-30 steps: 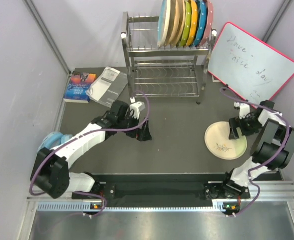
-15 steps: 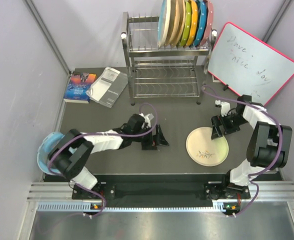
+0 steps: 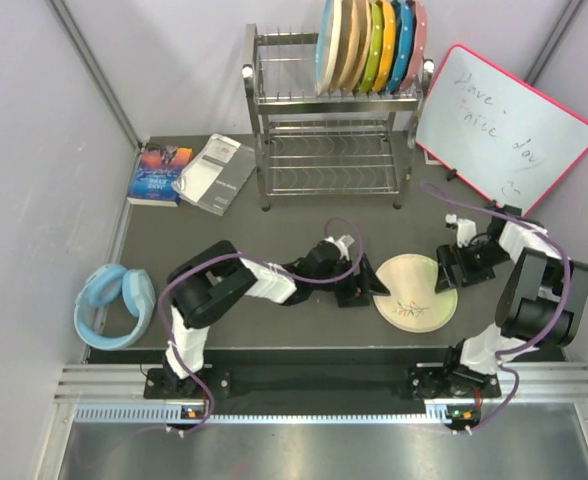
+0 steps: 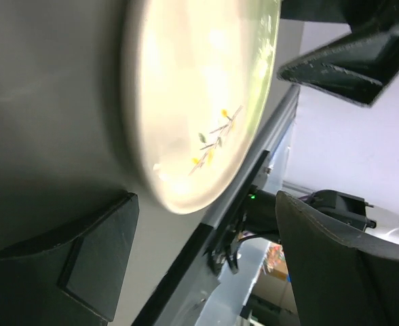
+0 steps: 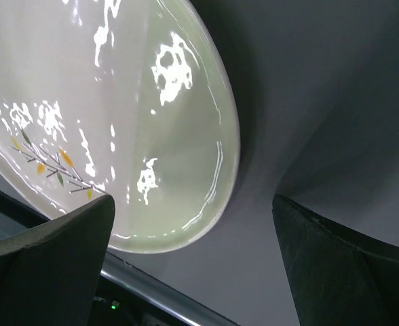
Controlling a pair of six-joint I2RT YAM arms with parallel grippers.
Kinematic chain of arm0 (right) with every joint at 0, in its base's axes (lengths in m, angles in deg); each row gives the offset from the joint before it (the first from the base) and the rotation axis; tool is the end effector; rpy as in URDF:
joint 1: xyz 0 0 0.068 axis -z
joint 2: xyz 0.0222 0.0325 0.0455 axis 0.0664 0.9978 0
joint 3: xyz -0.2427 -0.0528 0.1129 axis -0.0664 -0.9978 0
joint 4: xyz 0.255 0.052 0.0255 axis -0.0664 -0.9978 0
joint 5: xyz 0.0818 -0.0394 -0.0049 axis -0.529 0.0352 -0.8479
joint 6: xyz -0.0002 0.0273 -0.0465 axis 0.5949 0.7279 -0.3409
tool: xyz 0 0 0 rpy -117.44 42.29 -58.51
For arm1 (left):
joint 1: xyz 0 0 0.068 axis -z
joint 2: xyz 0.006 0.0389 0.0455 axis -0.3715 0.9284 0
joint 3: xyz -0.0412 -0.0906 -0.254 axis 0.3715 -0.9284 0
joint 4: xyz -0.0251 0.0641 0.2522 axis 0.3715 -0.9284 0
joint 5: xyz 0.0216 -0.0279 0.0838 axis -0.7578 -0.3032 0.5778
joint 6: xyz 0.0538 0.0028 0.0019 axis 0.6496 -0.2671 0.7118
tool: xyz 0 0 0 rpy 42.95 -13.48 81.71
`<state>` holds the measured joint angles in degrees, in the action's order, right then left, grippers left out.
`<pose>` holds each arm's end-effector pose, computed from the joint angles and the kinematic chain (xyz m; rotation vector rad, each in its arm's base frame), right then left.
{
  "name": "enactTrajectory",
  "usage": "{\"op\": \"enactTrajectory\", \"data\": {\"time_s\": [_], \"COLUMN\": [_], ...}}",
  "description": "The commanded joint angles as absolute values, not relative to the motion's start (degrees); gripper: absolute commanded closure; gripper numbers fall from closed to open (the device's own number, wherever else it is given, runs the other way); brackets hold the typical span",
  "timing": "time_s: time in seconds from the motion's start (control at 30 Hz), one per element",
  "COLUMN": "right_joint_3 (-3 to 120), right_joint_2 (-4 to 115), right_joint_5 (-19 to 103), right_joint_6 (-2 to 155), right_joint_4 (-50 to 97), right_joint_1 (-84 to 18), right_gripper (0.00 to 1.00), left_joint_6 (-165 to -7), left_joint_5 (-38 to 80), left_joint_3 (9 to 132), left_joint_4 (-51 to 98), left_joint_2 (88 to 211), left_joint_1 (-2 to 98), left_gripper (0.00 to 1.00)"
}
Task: Load the plates into the dish rack
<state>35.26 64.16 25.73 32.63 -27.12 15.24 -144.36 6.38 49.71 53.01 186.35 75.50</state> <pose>0.2442 -0.0689 0.1721 -0.4639 2.8287 0.5199 0.2173 -0.3191 0.1226 -0.0509 2.5336 -1.5486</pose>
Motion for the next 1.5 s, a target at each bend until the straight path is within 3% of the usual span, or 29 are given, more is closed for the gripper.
{"op": "enactTrajectory", "data": {"time_s": [0.0, 0.33, 0.47, 0.73, 1.13, 1.3, 1.47], "right_joint_3": [38.1, 43.6, 45.7, 50.3, 51.9, 53.5, 55.1], "right_joint_2": [68.1, 82.5, 84.4, 89.4, 91.0, 92.9, 95.3], "right_joint_5": [21.5, 11.8, 11.2, 9.4, 9.0, 6.8, 2.4], "right_joint_6": [28.2, 18.8, 18.9, 20.2, 27.1, 27.3, 27.9], "right_joint_4": [-32.5, -44.8, -45.3, -42.9, -34.1, -35.5, -37.3], "right_joint_1": [20.0, 22.4, 25.0, 26.1, 26.3, 24.8, 23.0], "right_gripper": [0.01, 0.03, 0.05, 0.08, 0.10, 0.11, 0.15], "left_joint_6": [-148.9, -152.1, -154.0, -153.2, -154.4, -153.1, -154.0], "left_joint_5": [10.7, 12.8, 14.1, 16.0, 20.0, 20.6, 20.3], "left_joint_3": [52.2, 57.0, 59.5, 60.4, 62.4, 63.4, 65.8], "left_joint_4": [50.7, 47.4, 39.5, 37.4, 30.6, 31.6, 30.4], "left_joint_2": [191.4, 197.2, 197.5, 198.9, 200.9, 202.6, 204.4], "left_joint_1": [79.4, 79.8, 79.3, 78.8, 78.2, 78.3, 78.6], "left_gripper": [0.13, 0.20, 0.23, 0.33, 0.31, 0.44, 0.48]}}
